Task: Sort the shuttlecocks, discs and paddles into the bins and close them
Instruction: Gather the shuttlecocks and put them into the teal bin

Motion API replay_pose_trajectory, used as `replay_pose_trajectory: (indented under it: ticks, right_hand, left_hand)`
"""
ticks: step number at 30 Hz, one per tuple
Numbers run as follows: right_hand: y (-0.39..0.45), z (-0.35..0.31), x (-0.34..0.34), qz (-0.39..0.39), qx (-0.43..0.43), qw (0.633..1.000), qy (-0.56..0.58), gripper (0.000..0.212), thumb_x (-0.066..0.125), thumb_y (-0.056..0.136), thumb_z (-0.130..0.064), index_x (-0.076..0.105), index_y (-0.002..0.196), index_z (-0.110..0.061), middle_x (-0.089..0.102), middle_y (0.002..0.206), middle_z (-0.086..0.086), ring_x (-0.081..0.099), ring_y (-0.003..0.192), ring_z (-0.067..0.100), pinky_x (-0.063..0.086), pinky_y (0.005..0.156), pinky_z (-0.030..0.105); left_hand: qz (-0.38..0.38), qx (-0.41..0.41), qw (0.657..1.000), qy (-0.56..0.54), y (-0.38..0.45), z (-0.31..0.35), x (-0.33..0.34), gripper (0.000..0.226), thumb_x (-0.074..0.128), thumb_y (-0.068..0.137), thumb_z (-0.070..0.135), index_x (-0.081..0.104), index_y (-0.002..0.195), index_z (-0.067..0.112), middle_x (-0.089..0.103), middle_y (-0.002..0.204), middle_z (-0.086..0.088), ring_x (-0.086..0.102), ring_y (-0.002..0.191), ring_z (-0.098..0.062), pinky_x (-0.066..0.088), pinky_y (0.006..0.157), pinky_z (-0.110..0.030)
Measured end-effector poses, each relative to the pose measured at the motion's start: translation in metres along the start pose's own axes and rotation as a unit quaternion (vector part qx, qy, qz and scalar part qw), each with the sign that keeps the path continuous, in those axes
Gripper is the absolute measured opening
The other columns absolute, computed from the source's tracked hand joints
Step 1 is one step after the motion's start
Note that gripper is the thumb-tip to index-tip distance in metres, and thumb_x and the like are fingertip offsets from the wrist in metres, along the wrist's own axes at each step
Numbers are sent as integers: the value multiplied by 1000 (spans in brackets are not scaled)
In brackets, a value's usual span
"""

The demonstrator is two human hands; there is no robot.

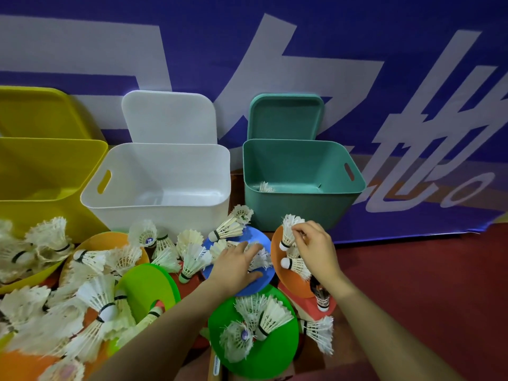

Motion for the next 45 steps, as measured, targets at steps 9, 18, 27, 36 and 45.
replay_pose_trajectory:
  ticks: [9,18,27,36,45]
  right_hand:
    - [-3,2,10,16,-15,1000,10,8,59,88,-10,67,89,-12,61,84,-4,56,84,15,46,70,30]
    - [19,-31,-18,139,-95,984,51,10,57,86,-7,67,89,-7,61,83,1,55,82,17,46,69,29]
    - [103,-47,-51,193,-65,977,69,17,55,90,-2,66,102,-4,62,99,7,57,95,22,48,83,33]
    - [98,-8,-44,31,2,999,20,31,54,90,-9,59,121,-9,57,121,3,48,116,19,38,93,27]
    - [20,40,-40,-67,43,997,8,28,64,86,-27,64,113,-17,56,100,-9,54,103,15,46,86,32]
  left_hand:
    - [126,28,991,27,7,-5,8,25,77,63,44,65,62,22,65,70,7,61,67,-18,36,72,-27]
    - [367,75,924,-76,0,-8,-62,22,56,81,37,69,82,18,66,92,-1,58,91,-17,32,79,-27]
    - [349,-25,930,-115,87,10,-159,32,63,86,36,65,110,15,61,118,-8,55,109,-30,35,88,-35]
    - [218,-33,970,-106,94,6,-131,51,54,91,34,43,138,16,44,141,-10,42,126,-29,32,104,-38]
    - [162,61,976,-135,58,46,-66,40,52,91,32,56,125,12,57,120,-8,52,108,-27,41,91,-36]
Point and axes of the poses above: each hand's wrist, its own y-axis towards the middle knuckle, its own x-axis out of the palm, z = x × y, the point moved 2 cm from there along y, towards the middle knuckle
